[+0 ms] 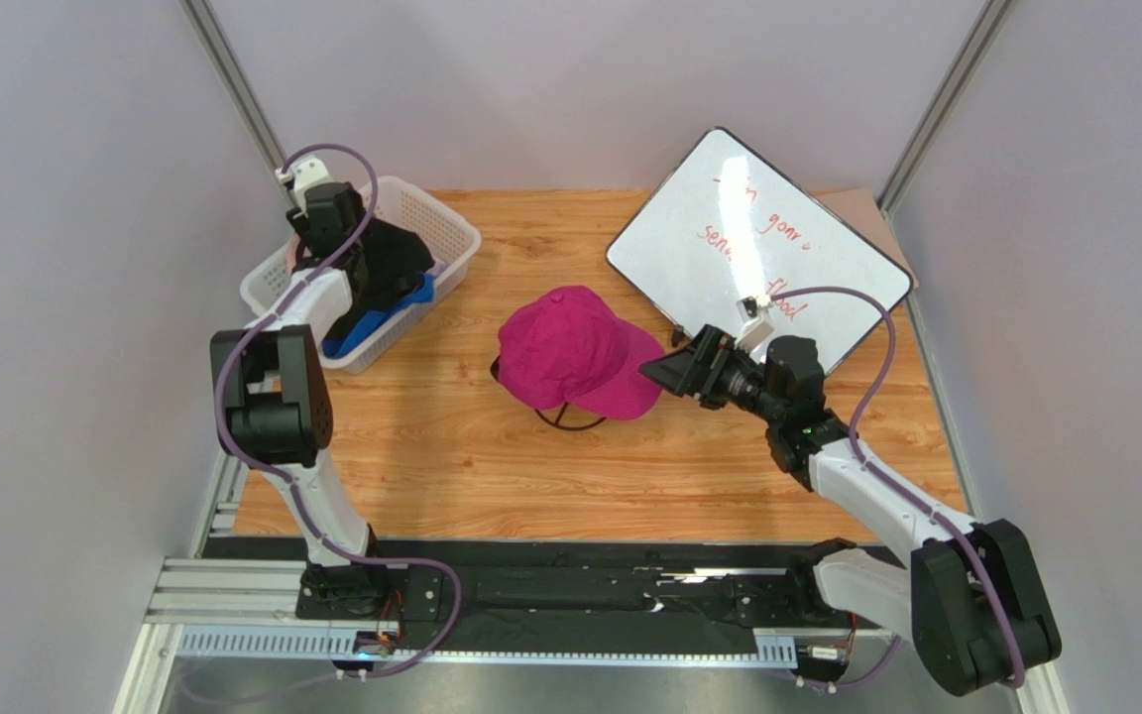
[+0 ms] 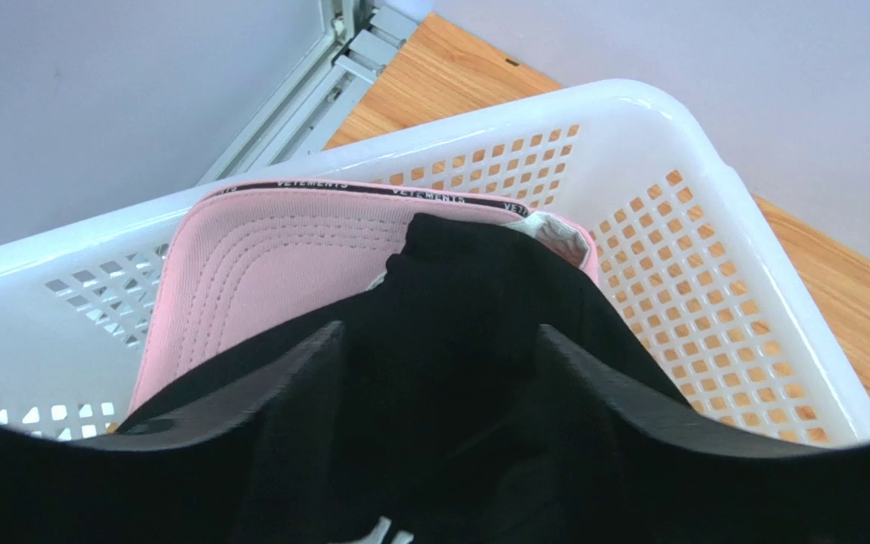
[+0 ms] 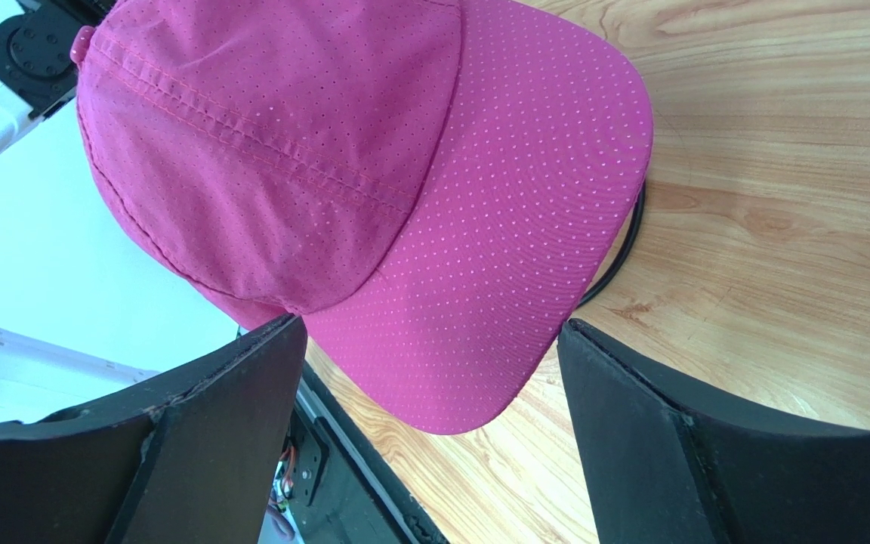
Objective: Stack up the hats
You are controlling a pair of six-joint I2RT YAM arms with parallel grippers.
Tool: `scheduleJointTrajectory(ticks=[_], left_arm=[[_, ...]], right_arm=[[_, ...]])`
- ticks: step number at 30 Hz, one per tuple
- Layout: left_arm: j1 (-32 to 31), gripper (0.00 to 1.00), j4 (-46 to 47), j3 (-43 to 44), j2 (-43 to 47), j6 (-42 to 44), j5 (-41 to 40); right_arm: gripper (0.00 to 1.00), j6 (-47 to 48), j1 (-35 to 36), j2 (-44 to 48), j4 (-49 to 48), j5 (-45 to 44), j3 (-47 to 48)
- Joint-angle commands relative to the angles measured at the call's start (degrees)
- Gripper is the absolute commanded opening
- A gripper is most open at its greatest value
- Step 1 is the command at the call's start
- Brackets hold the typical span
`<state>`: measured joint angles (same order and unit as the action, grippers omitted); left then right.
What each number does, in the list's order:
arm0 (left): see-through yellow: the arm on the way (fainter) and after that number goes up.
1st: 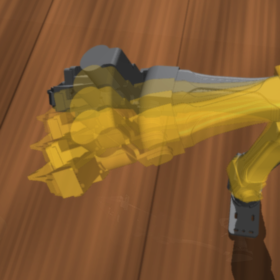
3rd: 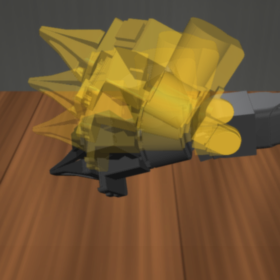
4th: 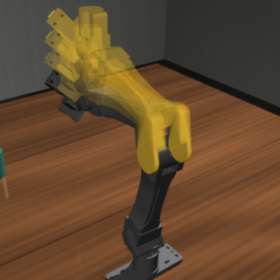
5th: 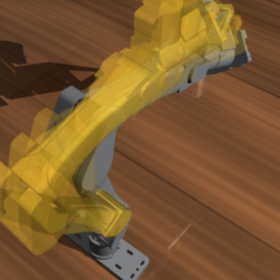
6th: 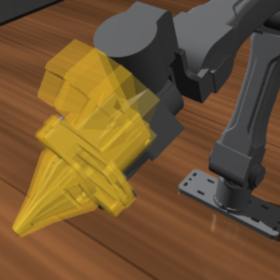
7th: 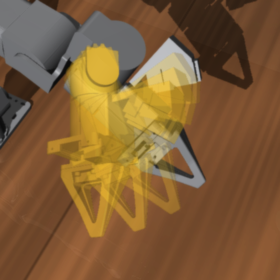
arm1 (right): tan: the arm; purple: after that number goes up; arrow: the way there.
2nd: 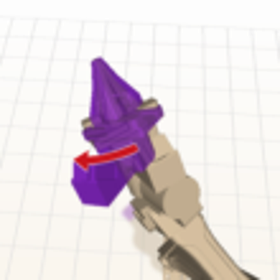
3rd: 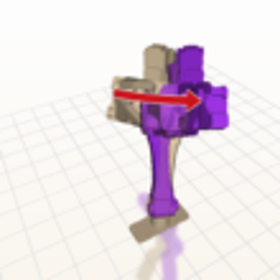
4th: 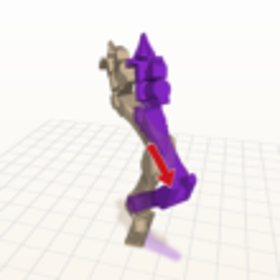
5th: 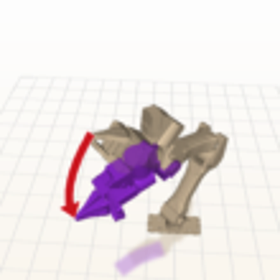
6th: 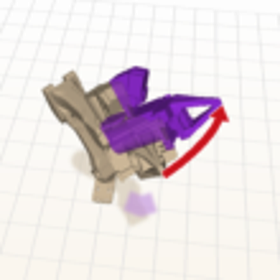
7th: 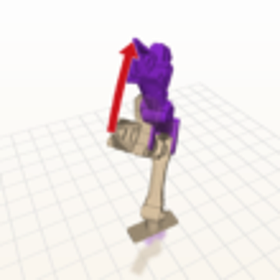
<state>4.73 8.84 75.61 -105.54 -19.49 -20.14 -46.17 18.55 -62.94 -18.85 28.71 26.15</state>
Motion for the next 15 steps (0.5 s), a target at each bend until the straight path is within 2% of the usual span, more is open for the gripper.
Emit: scheduleJointTrajectory(ticks=[1, 12, 13, 15], left_arm=[[0.89, 0.64, -2.86, 3.92, -1.6, 0.68, 0.28], [1.6, 0.69, -4.36, 4.89, -3.27, 0.76, -1.3], [1.68, 0.68, -4.53, 4.98, -3.36, 0.76, -1.57], [2.03, 0.59, -4.62, 4.72, -3.27, 0.59, -1.31]], right_arm=[[0.88, 1.35, -0.18, -0.08, -1.1, 0.65, 2.15], [0.88, 1.08, -0.09, 0.62, -0.84, 0.47, 1.8], [0.88, 1.08, -0.09, 0.71, -0.75, 0.38, 1.88], [0.88, 1.17, -0.09, 0.62, -0.75, 0.29, 1.89]])
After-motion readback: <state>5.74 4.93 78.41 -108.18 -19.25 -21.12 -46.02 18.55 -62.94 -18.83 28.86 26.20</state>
